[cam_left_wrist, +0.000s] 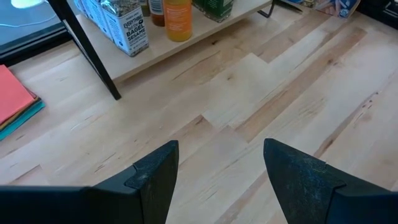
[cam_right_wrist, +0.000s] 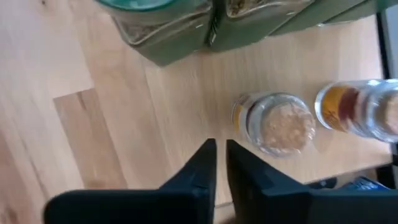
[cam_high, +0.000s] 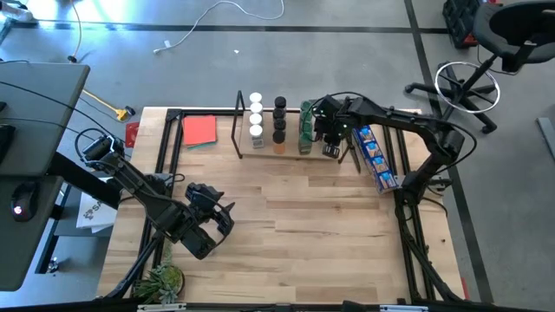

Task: Shelf spices
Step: Put the brown seasoning bottle on the shelf aligned with the other brown seasoning bottle

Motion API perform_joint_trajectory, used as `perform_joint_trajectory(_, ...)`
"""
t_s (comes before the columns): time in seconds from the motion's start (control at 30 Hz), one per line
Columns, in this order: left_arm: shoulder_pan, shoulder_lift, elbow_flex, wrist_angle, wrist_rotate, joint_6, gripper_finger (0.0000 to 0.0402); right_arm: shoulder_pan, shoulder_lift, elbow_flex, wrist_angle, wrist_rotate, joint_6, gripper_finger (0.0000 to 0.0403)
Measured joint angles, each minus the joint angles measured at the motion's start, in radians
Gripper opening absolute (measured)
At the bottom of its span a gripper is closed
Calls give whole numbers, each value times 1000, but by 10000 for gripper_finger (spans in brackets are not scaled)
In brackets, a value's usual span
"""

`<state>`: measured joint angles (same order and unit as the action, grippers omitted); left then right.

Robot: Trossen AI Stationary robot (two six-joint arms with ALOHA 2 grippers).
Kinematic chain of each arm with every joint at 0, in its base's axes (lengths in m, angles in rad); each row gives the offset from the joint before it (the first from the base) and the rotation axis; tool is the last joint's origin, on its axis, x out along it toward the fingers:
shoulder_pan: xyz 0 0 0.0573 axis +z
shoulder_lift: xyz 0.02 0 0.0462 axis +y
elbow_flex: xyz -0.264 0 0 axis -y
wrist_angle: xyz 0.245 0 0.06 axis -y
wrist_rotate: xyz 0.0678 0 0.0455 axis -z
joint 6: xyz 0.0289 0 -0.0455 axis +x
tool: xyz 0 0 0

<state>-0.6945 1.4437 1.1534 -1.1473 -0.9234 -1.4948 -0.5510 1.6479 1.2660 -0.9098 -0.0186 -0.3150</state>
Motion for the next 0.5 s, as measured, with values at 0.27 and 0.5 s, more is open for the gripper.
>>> perform_joint_trajectory(0.27, 0, 0, 0, 2, -2, 5, 229, -13, 58, -13, 65, 33, 7, 1)
perform_joint_trajectory(0.5, 0, 0, 0, 3, -1, 5, 229, -27, 68, -14, 71, 93, 27, 0)
